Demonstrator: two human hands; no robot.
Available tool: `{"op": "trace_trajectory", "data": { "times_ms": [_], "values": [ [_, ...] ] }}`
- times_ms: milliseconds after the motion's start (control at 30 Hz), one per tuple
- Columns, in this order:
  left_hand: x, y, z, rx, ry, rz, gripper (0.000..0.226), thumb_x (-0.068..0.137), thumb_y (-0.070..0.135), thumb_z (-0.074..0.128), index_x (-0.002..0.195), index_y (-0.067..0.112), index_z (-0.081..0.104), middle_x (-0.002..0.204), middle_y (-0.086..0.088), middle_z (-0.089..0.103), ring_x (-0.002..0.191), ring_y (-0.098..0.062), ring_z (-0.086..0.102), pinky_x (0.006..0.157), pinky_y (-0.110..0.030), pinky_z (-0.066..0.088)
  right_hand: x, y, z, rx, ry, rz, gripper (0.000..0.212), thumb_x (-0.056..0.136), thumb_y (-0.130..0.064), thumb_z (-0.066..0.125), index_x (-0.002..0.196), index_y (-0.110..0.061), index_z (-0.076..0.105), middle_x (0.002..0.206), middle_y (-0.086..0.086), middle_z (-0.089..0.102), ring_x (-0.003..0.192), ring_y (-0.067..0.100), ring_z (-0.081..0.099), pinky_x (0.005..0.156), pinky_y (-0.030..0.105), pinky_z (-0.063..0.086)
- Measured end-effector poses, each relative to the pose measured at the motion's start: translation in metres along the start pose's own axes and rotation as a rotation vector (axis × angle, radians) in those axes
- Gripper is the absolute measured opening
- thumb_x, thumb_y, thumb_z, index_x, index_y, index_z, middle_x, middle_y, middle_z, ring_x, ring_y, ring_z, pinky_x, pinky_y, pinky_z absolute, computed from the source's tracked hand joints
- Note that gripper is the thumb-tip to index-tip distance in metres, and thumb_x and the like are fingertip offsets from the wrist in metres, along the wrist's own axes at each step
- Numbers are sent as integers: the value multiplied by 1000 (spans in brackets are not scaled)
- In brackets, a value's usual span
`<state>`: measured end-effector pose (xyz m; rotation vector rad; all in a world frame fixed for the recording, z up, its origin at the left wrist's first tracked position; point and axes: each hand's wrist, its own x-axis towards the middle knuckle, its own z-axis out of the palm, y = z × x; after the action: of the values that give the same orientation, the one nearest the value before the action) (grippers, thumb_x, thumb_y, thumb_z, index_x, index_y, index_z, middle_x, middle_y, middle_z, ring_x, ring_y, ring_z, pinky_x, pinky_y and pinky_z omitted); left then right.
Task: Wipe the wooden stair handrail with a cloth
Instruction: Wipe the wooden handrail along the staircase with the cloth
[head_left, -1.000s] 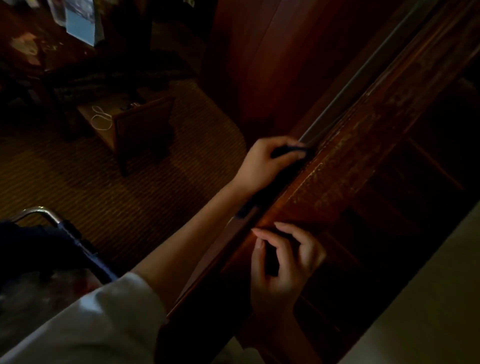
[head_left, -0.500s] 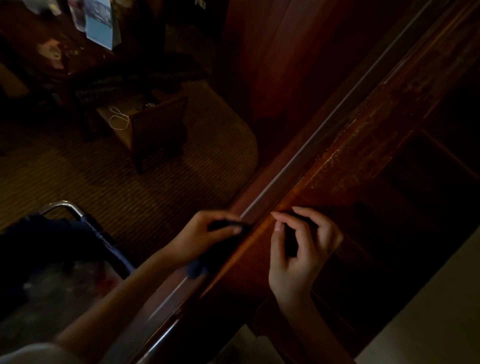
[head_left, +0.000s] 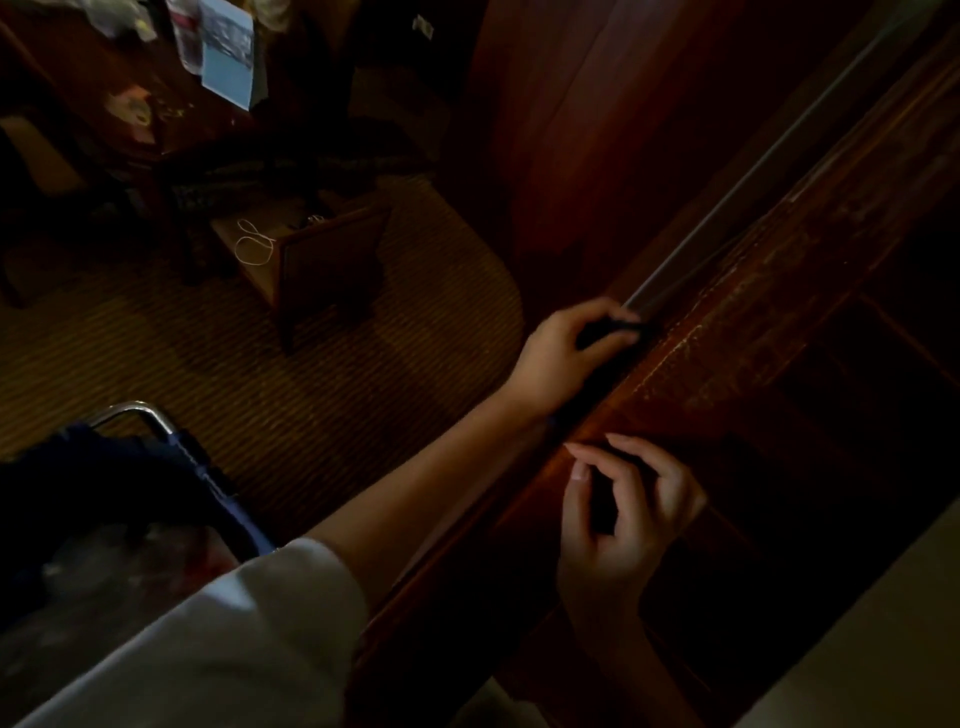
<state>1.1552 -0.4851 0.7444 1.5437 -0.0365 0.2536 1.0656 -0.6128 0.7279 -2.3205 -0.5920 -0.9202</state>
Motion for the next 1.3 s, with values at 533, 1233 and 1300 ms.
{"op": "trace_trajectory", "data": {
  "times_ms": [533,1233,1300],
  "values": [
    [-108,4,-23,-220,-13,-40,27,91,2,49,99,20,66,98,20,72,101,4,64,90,-14,46,2,-8,-6,17,-35,64,19,91,-19,56,87,-10,73,108,7,62,100,23,53,98,19,25],
    [38,27,20,-144,-186,84,46,101,-9,27,147,-6,25,147,-9,37,125,-3,43,105,-16,38,-3,-4,-3,284,25,173,25,92,-10,49,114,-19,56,119,-16,48,113,-1,46,94,15,37],
    [7,19,12,-186,-149,43,46,101,-9,28,146,0,28,141,-1,43,122,0,49,102,-18,42,-4,-3,-3,297,40,154,25,91,-10,49,114,-17,57,118,-15,50,113,0,46,94,16,36]
  ]
}}
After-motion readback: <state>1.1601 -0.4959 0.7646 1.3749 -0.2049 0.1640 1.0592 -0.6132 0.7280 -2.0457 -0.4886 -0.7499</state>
